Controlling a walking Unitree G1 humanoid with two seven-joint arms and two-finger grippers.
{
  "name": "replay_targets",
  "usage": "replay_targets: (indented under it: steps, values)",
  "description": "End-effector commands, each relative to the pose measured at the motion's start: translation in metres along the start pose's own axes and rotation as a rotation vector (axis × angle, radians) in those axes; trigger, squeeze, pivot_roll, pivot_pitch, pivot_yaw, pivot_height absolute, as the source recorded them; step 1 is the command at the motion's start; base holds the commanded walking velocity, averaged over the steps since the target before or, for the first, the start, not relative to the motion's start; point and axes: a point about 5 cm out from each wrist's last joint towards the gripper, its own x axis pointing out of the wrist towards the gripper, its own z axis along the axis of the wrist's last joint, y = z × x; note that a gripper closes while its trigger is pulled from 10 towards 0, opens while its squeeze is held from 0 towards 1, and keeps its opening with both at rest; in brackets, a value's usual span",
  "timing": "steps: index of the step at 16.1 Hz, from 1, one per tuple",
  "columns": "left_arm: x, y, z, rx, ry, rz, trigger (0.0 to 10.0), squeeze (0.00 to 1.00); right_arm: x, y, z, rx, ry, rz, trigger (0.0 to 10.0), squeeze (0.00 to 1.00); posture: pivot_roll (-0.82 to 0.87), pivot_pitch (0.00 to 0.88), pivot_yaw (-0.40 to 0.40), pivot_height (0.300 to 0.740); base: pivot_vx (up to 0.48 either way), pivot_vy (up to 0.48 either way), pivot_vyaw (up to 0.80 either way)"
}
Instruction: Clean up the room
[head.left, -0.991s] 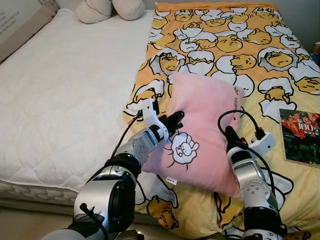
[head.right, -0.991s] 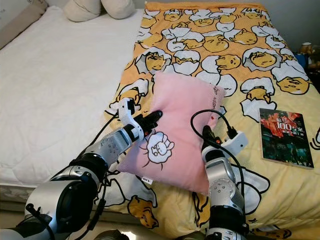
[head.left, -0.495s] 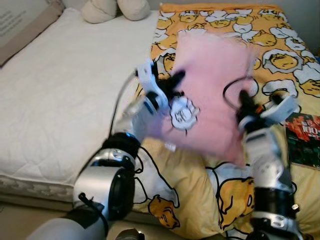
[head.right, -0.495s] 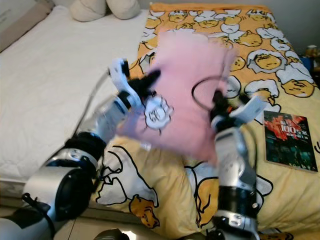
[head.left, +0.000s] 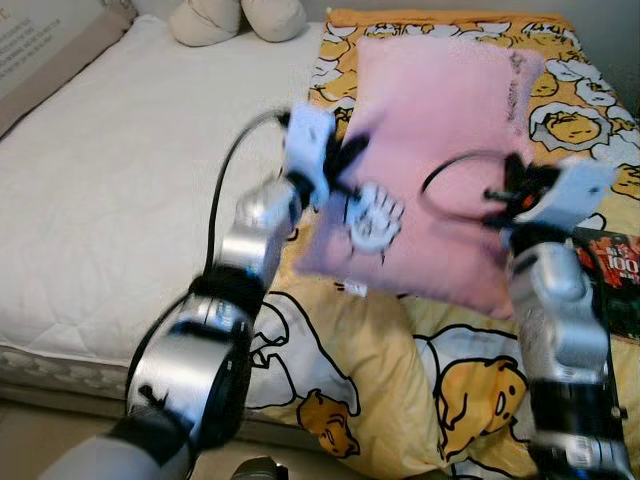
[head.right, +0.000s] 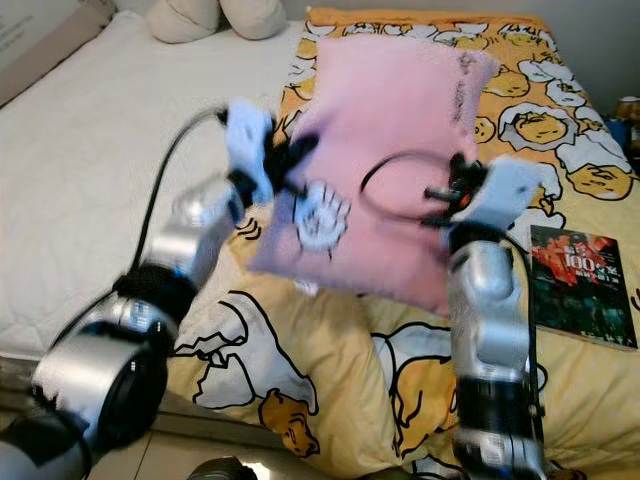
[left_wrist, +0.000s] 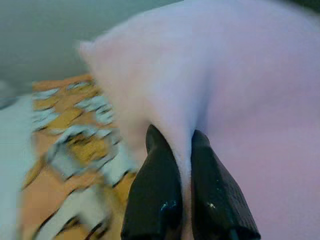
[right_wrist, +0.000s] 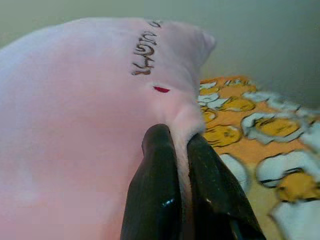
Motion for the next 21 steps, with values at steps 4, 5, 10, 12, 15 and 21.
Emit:
replay_targets:
  steps: [4, 5, 10, 12, 15, 21]
  values:
    - [-0.031, 0.048, -0.008, 0.084, 0.010, 0.278, 10.0, 0.00, -0.014, -0.024, -0.004, -0.140, -0.022, -0.135, 10.0, 0.00, -0.01, 0.000, 0.019, 0.736, 0.000, 0.000, 0.00]
    - [-0.027, 0.042, -0.005, 0.105, -0.010, 0.267, 10.0, 0.00, -0.012, -0.022, -0.007, -0.143, -0.020, -0.130, 10.0, 0.00, -0.01, 0.000, 0.013, 0.736, 0.000, 0.480, 0.00]
    - [-0.023, 0.036, -0.007, 0.076, -0.002, 0.272, 10.0, 0.00, -0.008, -0.018, -0.008, -0.133, -0.027, -0.121, 10.0, 0.00, 0.00, 0.000, 0.014, 0.736, 0.000, 0.480, 0.00]
    - [-0.022, 0.034, -0.008, 0.083, 0.004, 0.260, 10.0, 0.00, -0.008, -0.016, -0.010, -0.133, -0.028, -0.117, 10.0, 0.00, -0.01, 0.000, 0.016, 0.736, 0.000, 0.480, 0.00]
    - [-0.022, 0.032, -0.011, 0.076, 0.014, 0.252, 10.0, 0.00, -0.009, -0.016, -0.013, -0.134, -0.019, -0.114, 10.0, 0.00, -0.02, 0.000, 0.017, 0.736, 0.000, 0.480, 0.00]
    - [-0.021, 0.031, -0.013, 0.053, 0.013, 0.273, 10.0, 0.00, -0.007, -0.011, -0.012, -0.143, -0.034, -0.065, 10.0, 0.00, -0.01, 0.000, 0.004, 0.736, 0.000, 0.480, -0.37]
